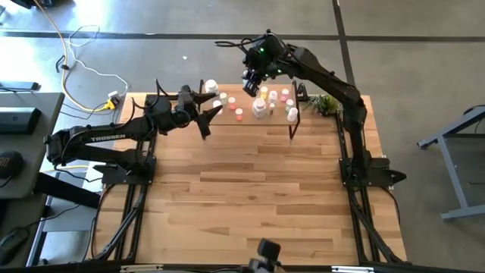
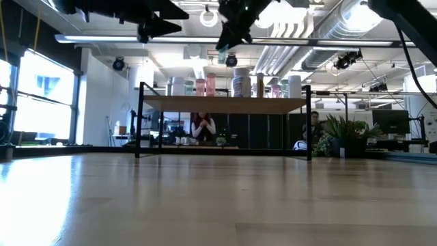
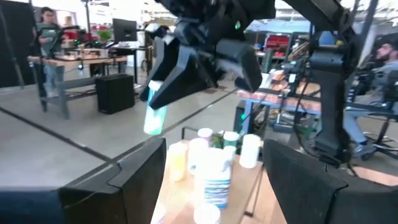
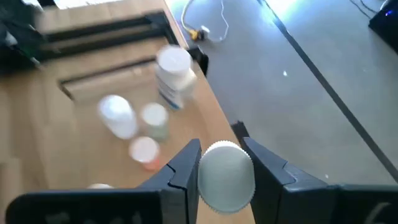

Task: Pick and place medicine bottles onto shelf by color
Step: Adjust the blue pill bottle on the shelf

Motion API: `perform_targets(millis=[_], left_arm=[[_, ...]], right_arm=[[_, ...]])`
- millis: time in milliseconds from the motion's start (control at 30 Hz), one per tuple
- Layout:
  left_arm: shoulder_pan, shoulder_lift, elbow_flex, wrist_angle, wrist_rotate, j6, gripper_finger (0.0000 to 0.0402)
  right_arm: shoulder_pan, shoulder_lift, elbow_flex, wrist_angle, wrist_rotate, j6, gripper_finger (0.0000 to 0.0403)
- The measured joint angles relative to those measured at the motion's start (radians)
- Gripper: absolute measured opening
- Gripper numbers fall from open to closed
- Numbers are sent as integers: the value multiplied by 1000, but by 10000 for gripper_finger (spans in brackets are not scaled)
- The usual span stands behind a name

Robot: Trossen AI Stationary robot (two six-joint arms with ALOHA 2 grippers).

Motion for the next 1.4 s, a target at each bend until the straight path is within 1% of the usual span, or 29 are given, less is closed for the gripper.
perform_targets(millis=[200,433,667,767,900,1067,1400], left_arm=[[28,0,0,-19,0,0,257],[40,0,0,-19,1,0,257],[41,0,0,-22,1,0,257],[41,0,0,-22,1,0,257],[41,0,0,-33,0,0,257],[41,0,0,-52,0,0,257],[41,0,0,-52,0,0,257]], right_arm=[[-42,59,-2,-39,-9,-40,85],[-51,114,-2,-53,-10,-66,85],[-50,168,-2,-25,-15,-8,85],[-50,176,-2,-8,-16,21,85],[-50,182,-2,-13,-27,15,85],[-49,187,-2,-14,-72,5,85],[-45,199,-2,-49,-65,-12,85]])
